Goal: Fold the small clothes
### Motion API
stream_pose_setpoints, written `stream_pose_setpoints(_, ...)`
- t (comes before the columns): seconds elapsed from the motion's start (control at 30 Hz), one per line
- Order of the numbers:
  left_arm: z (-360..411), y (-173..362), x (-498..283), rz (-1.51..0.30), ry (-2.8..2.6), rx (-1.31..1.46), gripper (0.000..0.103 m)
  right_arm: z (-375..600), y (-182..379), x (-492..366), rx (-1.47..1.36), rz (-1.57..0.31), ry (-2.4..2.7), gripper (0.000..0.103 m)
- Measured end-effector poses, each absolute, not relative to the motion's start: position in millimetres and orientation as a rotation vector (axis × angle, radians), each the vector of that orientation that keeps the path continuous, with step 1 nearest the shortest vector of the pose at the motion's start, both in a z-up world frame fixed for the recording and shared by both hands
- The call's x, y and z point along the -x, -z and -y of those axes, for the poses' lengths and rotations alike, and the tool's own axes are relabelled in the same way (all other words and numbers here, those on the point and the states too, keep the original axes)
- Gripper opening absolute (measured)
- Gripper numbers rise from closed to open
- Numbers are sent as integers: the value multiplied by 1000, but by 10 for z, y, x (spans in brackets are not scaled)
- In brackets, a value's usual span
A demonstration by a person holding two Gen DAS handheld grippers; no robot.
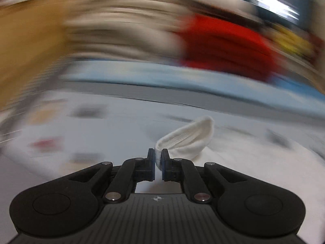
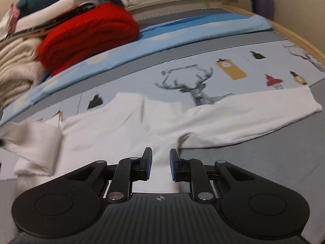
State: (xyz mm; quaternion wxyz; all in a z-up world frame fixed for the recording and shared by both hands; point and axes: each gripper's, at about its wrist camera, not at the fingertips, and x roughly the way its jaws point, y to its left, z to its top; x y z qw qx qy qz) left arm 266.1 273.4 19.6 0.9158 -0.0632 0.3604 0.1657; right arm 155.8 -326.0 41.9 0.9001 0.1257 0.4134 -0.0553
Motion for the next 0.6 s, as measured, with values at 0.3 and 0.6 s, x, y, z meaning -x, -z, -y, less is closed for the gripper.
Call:
stream_pose_setpoints(0.3,-4029,43,-2312,-771,-626,444,32,3064,-223,-1597,-194,-929,114,20)
stream_pose_setpoints(0.6,-2598,461,-2867,-851,-96,310,40,2915,-11,-1658,-201,-1011,100,20)
